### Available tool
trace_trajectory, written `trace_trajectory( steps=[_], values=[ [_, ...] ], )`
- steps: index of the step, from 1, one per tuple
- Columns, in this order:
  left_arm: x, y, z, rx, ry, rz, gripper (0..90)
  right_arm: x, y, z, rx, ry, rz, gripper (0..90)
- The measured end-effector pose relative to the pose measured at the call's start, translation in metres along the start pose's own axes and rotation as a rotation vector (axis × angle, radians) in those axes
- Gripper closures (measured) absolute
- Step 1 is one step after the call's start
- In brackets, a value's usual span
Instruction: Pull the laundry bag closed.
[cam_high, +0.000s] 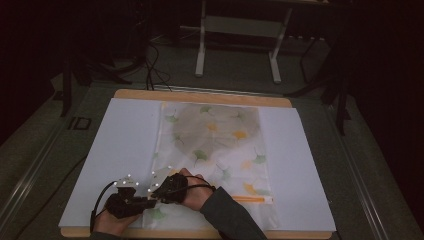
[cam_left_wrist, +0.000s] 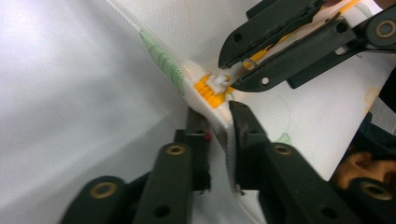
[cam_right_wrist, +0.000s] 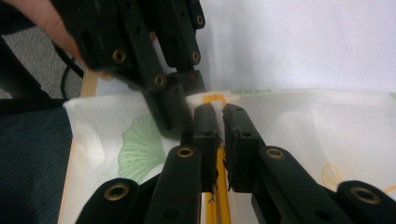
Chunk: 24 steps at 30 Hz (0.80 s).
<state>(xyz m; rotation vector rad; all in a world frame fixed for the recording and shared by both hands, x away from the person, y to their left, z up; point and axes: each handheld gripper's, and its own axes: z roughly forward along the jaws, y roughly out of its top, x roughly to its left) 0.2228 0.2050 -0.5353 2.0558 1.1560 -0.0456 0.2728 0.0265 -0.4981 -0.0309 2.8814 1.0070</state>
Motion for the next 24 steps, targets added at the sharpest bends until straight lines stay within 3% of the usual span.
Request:
trace_trajectory(
  steps=[5, 24],
  values=[
    [-0.001, 0.0, 0.0, 0.004, -0.001, 0.006, 86.0, -0.001, -0.006, 0.002, 0.016, 0.016, 0.006, 84.5],
    [0.0, -0.001, -0.002, -0.018, -0.03, -0.004, 88.0, -0.005, -0.017, 0.009, 0.008, 0.046, 0.04, 85.4]
  ],
)
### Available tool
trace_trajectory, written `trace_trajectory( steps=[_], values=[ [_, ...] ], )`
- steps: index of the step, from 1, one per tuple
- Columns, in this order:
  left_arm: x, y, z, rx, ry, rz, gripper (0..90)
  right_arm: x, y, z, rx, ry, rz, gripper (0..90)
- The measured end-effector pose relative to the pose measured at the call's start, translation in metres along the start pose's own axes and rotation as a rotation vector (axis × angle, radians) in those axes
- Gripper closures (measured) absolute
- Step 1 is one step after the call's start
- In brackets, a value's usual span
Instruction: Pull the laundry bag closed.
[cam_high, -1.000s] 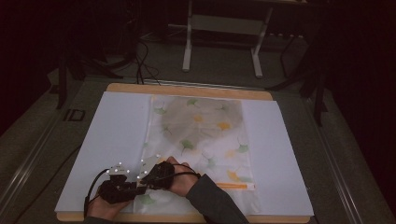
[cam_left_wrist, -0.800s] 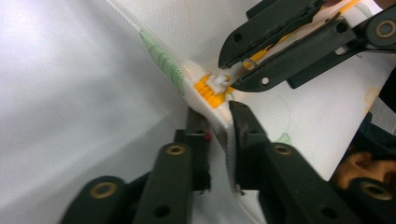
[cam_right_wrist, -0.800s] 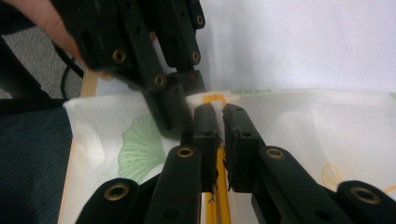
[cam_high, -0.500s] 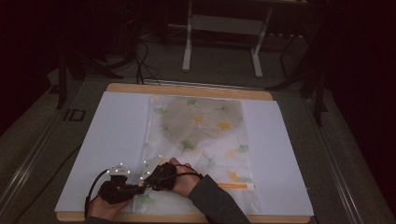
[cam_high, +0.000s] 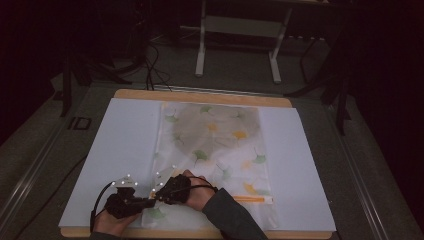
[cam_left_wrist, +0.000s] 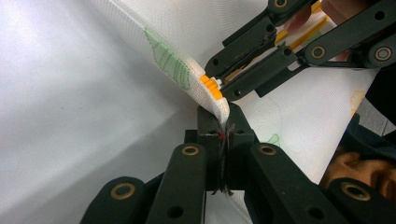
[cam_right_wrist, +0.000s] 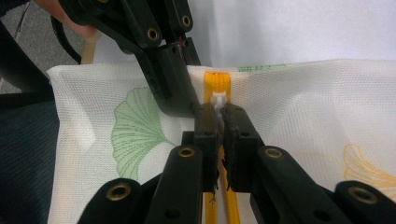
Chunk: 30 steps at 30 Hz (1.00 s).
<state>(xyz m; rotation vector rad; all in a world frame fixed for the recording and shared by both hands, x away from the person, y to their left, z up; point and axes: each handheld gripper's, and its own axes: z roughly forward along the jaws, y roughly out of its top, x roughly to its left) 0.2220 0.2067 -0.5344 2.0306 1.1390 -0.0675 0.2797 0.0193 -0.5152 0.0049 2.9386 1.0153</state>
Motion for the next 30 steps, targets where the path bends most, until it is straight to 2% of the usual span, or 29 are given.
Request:
trace_trajectory(
  steps=[15, 30],
  values=[
    [-0.0002, -0.0001, -0.0008, -0.002, -0.01, 0.0, 88.1, 0.0005, -0.0033, -0.0001, 0.008, -0.004, -0.005, 86.3],
    [0.0004, -0.0002, -0.0035, -0.027, -0.035, -0.005, 88.1, 0.0014, -0.0086, 0.0014, 0.018, -0.02, -0.023, 90.0]
  ],
)
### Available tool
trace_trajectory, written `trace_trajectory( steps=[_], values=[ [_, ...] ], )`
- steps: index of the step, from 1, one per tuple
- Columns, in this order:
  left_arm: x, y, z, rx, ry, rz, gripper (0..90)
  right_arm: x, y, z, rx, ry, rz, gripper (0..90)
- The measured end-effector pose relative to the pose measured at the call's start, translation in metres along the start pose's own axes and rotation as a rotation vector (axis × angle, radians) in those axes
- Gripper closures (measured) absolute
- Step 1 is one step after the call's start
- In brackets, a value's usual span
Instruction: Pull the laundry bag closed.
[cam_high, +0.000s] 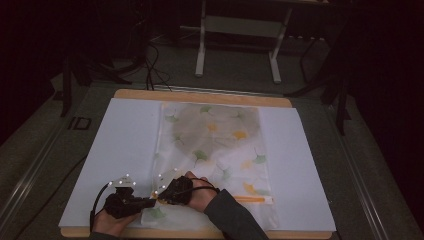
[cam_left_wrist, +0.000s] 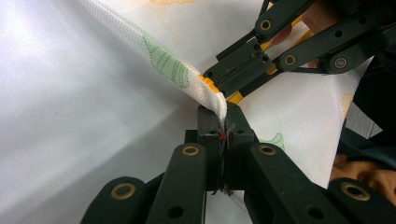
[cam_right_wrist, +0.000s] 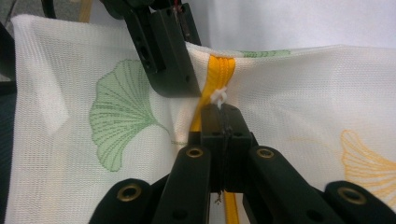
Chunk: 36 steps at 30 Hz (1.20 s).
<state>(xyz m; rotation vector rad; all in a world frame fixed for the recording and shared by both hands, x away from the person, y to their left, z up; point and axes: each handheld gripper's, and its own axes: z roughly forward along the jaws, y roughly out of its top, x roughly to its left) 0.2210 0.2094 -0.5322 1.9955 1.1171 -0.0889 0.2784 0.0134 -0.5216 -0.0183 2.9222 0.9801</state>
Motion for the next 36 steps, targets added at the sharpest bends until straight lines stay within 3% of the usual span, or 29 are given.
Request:
trace_trajectory(
  steps=[11, 23, 27, 36],
  values=[
    [0.001, 0.0, -0.002, -0.011, -0.008, -0.005, 88.2, 0.007, -0.003, 0.0, 0.023, -0.047, -0.036, 90.0],
    [0.002, 0.0, -0.005, -0.039, -0.034, -0.008, 88.2, 0.01, -0.006, -0.006, 0.038, -0.067, -0.056, 90.0],
    [0.004, 0.0, -0.008, -0.055, -0.037, -0.015, 88.3, 0.011, -0.005, -0.006, 0.072, -0.099, -0.081, 90.0],
    [0.004, -0.001, -0.011, -0.07, -0.041, -0.021, 88.3, 0.009, -0.012, -0.011, 0.077, -0.099, -0.065, 90.0]
  ],
)
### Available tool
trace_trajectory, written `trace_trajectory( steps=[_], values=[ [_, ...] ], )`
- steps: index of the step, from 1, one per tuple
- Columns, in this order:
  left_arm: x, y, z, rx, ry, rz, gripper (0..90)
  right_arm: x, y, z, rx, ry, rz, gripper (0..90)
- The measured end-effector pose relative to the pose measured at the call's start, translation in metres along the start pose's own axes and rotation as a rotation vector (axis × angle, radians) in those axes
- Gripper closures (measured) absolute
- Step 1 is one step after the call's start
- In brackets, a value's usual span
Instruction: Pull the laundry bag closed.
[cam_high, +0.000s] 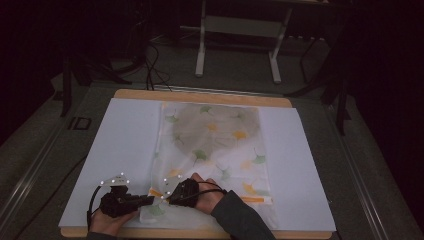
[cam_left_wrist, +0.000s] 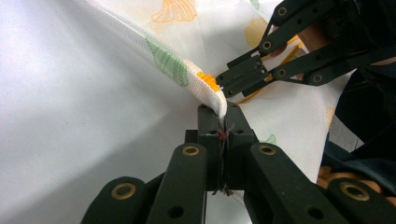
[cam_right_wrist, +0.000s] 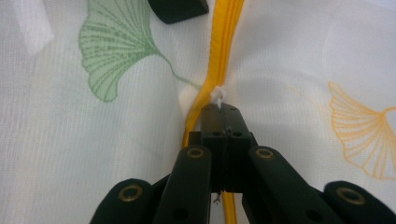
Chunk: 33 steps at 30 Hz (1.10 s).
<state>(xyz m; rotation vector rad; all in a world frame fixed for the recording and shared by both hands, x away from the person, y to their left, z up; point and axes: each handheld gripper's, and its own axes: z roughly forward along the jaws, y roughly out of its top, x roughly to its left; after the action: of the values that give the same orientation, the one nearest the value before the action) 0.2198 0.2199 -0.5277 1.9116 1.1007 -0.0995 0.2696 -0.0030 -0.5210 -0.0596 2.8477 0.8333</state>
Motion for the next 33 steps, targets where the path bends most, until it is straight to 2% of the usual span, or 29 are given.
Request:
trace_trajectory(
  steps=[19, 33],
  values=[
    [0.002, -0.001, -0.002, -0.009, -0.005, -0.004, 88.3, 0.0, -0.011, -0.009, 0.028, -0.014, -0.012, 90.0],
    [0.002, 0.0, -0.004, -0.012, -0.007, -0.003, 88.3, -0.001, -0.022, -0.016, 0.028, -0.02, 0.007, 90.0]
  ],
)
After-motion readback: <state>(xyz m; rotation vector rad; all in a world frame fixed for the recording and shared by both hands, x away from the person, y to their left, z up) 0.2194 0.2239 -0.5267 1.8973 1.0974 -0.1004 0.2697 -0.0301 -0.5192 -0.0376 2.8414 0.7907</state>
